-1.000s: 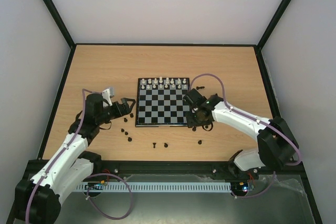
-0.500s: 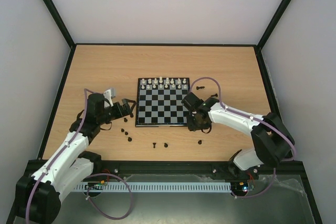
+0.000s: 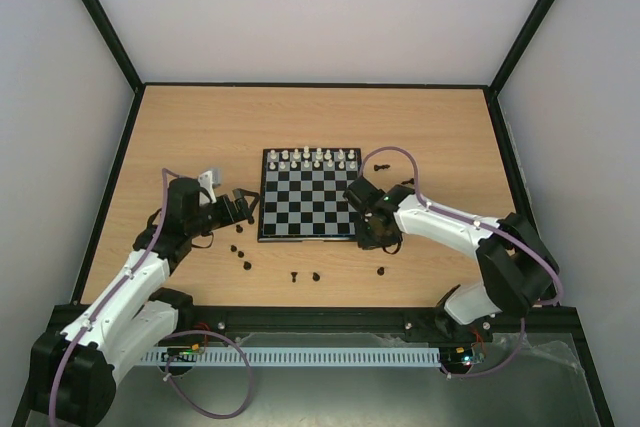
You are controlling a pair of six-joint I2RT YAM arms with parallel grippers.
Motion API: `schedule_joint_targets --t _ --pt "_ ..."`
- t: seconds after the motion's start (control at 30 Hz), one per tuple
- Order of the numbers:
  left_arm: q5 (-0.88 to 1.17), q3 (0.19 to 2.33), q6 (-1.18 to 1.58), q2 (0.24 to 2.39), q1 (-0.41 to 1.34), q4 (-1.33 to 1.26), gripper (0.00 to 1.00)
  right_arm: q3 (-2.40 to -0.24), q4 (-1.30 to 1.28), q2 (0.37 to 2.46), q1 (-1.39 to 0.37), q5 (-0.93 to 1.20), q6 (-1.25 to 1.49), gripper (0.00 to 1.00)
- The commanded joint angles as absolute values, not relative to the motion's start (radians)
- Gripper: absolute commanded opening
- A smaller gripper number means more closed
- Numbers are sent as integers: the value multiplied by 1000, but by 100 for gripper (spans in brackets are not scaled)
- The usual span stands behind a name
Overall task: Set up the chess pieces on the board
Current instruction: Pick up the chess piece at the center of the board, then place the chess piece on the chessboard.
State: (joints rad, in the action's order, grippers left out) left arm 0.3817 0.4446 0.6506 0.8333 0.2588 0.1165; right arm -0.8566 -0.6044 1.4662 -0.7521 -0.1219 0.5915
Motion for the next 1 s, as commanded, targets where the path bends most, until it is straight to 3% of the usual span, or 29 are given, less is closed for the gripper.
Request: schedule_joint_targets --t 0.0,0.7,0.97 --pt "389 445 636 832 263 115 99 -935 -729 1441 -808 -174 622 11" --pt "330 448 620 838 261 149 99 -1362 -782 1768 -930 -167 545 11" --pt "315 449 620 833 261 160 100 -1431 -802 1844 -943 -176 533 12"
